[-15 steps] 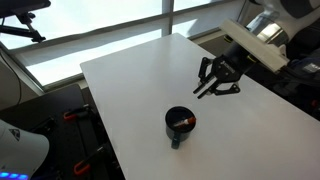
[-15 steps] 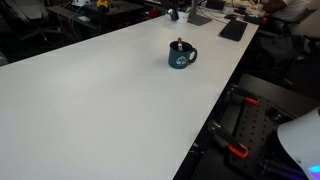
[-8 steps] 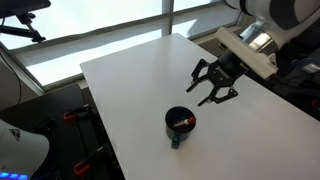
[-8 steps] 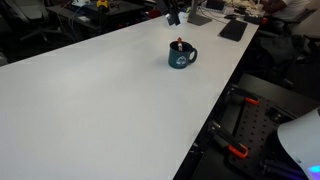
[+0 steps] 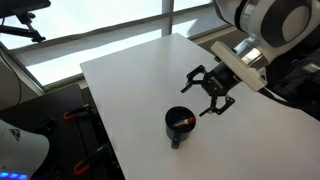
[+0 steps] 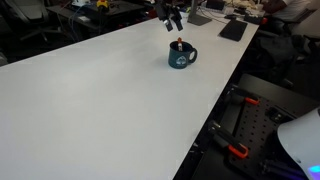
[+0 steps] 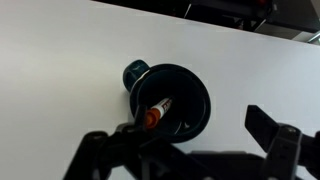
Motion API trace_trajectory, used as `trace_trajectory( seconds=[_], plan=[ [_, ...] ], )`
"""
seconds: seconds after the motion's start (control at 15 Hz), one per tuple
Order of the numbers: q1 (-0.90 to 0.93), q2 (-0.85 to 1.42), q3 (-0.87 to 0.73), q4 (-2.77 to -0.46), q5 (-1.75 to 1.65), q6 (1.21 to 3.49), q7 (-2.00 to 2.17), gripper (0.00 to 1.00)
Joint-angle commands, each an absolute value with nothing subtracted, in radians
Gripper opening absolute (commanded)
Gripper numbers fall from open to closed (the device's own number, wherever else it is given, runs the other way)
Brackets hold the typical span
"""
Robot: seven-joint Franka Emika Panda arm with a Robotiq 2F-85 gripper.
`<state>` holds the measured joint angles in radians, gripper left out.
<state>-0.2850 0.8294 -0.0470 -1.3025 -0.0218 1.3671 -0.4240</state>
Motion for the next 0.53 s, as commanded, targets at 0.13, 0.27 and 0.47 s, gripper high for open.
trace_trajectory(
  seconds=[0.13,0.27,0.47],
  plan=[
    [-0.299,0.864,-0.048,-1.272,-0.010,1.328,-0.408,1.00],
    [-0.307,0.876,-0.048,-1.266,-0.004,1.321,-0.406,1.00],
    [-0.319,0.890,-0.049,-1.261,0.000,1.313,-0.407,1.00]
  ],
)
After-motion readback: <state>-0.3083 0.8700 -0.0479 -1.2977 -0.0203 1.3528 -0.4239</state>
